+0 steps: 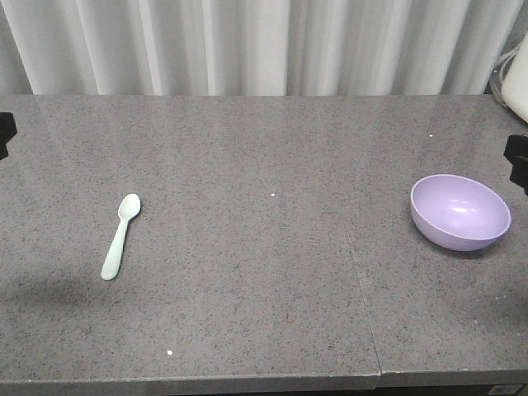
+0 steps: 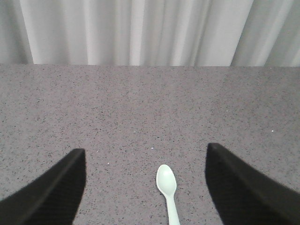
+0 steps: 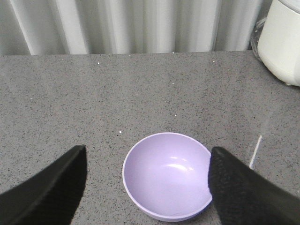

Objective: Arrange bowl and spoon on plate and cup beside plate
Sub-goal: 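Lower the left gripper over the pale green spoon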

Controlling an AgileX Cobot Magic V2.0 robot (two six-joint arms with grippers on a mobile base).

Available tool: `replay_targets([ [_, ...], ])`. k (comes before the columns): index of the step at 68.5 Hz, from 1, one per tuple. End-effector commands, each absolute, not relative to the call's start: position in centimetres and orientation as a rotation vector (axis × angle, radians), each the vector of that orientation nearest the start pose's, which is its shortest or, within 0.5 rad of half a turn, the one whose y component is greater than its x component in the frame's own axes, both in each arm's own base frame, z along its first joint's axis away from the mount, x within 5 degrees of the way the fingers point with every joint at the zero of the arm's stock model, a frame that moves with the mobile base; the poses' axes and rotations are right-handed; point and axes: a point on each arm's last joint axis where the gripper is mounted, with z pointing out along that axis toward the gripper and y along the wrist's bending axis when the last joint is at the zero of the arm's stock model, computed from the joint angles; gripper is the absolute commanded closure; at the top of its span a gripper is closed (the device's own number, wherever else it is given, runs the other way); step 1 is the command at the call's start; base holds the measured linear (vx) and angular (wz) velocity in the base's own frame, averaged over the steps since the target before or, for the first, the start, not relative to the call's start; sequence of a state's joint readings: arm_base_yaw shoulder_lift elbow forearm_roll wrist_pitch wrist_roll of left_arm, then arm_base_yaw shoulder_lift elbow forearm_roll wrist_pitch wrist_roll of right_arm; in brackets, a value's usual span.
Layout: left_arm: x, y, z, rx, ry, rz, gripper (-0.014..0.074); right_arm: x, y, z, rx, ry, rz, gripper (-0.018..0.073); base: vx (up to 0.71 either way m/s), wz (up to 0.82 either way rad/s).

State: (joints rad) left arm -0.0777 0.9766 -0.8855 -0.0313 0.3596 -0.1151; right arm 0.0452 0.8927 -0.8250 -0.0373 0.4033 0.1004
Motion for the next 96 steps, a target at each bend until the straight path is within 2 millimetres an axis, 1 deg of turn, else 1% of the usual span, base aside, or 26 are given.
replay_targets([
  [1,20.7,-1.9,38.7,-0.060,1.833,-0.183,-0.0012,18.1,0.7,38.3,0.011,1.820,0.048,0.0007,0.00,0.00],
  [6,20.8,-1.9,38.6,-0.066,1.835,-0.187,-0.0010,17.5,0.6,38.8,0.010,1.790,0.049,0.0008,0.00,0.00],
  [10,20.7,-2.1,38.6,-0.100,1.860,-0.241,-0.0001,16.9,0.7,39.2,0.007,1.768,0.053,0.0014,0.00,0.00],
  [13,20.6,-2.3,39.1,-0.087,1.899,-0.259,0.0010,16.6,0.8,39.4,-0.006,1.756,0.057,0.0017,0.00,0.00],
  [14,20.6,-2.3,39.5,-0.076,1.902,-0.261,0.0013,16.6,0.9,39.4,-0.011,1.756,0.059,0.0017,0.00,0.00],
  [18,21.0,-2.6,40.5,-0.009,1.951,-0.253,0.0027,16.6,1.1,39.4,-0.045,1.755,0.045,0.0018,0.00,0.00],
  [22,21.8,-3.0,41.7,0.059,1.990,-0.250,0.0042,17.1,1.2,39.1,-0.069,1.771,0.020,0.0018,0.00,0.00],
  [26,23.0,-3.2,42.5,0.073,2.005,-0.252,0.0057,17.9,1.2,38.8,-0.053,1.805,0.021,0.0018,0.00,0.00],
  [29,24.0,-3.3,42.8,0.076,2.018,-0.254,0.0067,18.6,1.2,38.7,-0.033,1.843,0.031,0.0018,0.00,0.00],
  [34,25.9,-3.6,42.7,0.071,2.048,-0.274,0.0084,19.7,1.2,38.8,-0.011,1.921,0.033,0.0018,0.00,0.00],
  [37,27.2,-3.7,42.0,0.069,2.083,-0.281,0.0092,20.2,1.2,38.9,-0.009,1.960,0.025,0.0018,0.00,0.00],
  [46,30.4,-4.1,39.8,0.098,2.207,-0.276,0.0098,21.3,1.2,38.9,-0.004,2.027,0.014,0.0018,0.00,0.00],
  [57,33.7,-4.4,36.8,0.135,2.334,-0.265,0.0098,21.6,1.2,38.7,-0.004,2.045,0.012,0.0018,0.00,0.00],
  [64,35.4,-4.6,35.2,0.150,2.394,-0.267,0.0098,21.6,1.2,38.7,-0.010,2.048,0.008,0.0018,0.00,0.00],
  [79,38.2,-4.9,32.6,0.192,2.520,-0.268,0.0098,21.6,1.2,38.7,-0.010,2.049,0.008,0.0018,0.00,0.00],
  [87,39.3,-5.0,31.0,0.195,2.575,-0.274,0.0098,21.6,1.2,38.7,-0.010,2.049,0.006,0.0018,0.00,0.00],
  [96,39.9,-5.1,29.0,0.180,2.646,-0.285,0.0098,21.6,1.2,38.7,-0.011,2.049,0.006,0.0018,0.00,0.00],
])
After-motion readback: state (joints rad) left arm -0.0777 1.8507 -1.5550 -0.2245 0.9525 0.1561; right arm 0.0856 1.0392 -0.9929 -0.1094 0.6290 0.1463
